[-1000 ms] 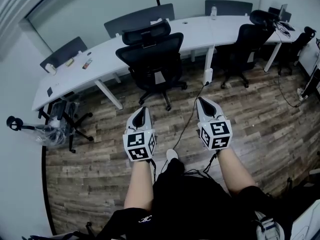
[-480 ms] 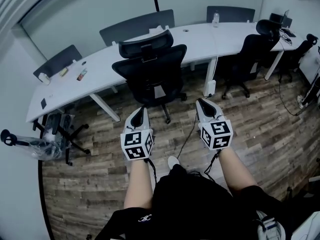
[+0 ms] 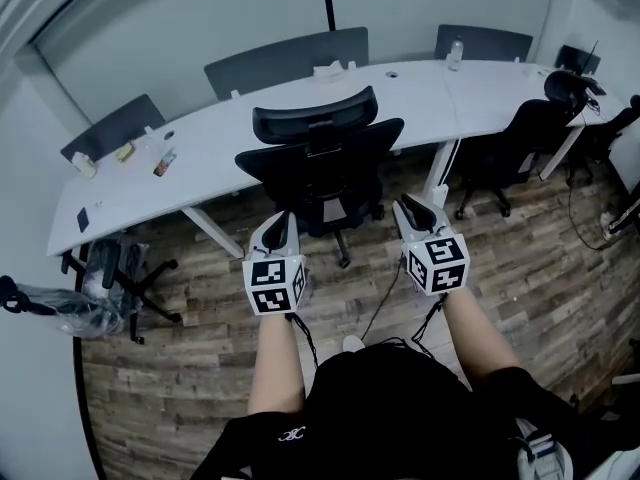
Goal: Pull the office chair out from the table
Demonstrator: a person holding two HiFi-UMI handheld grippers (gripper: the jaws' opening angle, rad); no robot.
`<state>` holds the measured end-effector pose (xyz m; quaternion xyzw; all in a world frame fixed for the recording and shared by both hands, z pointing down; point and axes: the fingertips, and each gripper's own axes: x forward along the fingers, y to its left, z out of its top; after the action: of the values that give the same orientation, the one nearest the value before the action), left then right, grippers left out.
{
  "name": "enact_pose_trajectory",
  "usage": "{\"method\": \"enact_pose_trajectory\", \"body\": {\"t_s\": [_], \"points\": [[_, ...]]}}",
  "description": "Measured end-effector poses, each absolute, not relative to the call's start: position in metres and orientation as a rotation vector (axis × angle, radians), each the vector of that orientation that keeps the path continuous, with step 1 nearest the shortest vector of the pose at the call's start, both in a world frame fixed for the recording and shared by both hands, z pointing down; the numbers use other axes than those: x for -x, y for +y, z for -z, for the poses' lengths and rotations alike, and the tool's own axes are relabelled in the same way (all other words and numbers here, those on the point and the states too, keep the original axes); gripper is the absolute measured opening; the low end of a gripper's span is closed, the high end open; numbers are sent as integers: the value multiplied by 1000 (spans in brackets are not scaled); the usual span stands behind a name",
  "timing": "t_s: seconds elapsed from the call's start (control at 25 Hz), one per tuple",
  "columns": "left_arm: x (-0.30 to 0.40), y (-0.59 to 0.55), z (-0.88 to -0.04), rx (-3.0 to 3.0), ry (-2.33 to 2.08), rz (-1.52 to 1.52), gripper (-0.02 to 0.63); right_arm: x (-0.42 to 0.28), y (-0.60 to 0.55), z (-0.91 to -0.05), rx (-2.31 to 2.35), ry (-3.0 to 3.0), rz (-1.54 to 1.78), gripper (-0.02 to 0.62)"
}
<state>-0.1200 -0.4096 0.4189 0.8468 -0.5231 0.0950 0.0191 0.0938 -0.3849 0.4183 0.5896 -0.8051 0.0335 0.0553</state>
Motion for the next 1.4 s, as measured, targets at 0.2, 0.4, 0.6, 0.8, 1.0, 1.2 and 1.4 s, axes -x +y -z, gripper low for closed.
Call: {"method": "enact_pose_trajectory", "body": {"t_s": [0.2,0.4,0.6,0.8,1.0,1.2,1.4], "points": [[138,-475,-427,-2682,-1637,-440,8,-92,-450,-432,-1699,-2385,-51,94],[148,-538,-434,-2772,-1584,-688,123,-108,-507,-447,-1582,-2280,59,120],[158,-594,-449,-2851,-1524,-1039,187,-128,-559,-452,-1445,-2209,148,174],[169,-638,-476,-2829,-1450,-1426,256,-148,-614,-459,-1328,-2124,262,227],[176,-673,-494,-2760,-1438,-1651,311,-157,-655,-481,-1137,-2014,385,270],[171,-696,-505,-2723,-1387,-1677,325,-159,-688,-500,-1014,-1959,399,276],[174,-703,-519,-2678,-1288,-1679,345,-151,-697,-507,-929,-1942,451,248]]}}
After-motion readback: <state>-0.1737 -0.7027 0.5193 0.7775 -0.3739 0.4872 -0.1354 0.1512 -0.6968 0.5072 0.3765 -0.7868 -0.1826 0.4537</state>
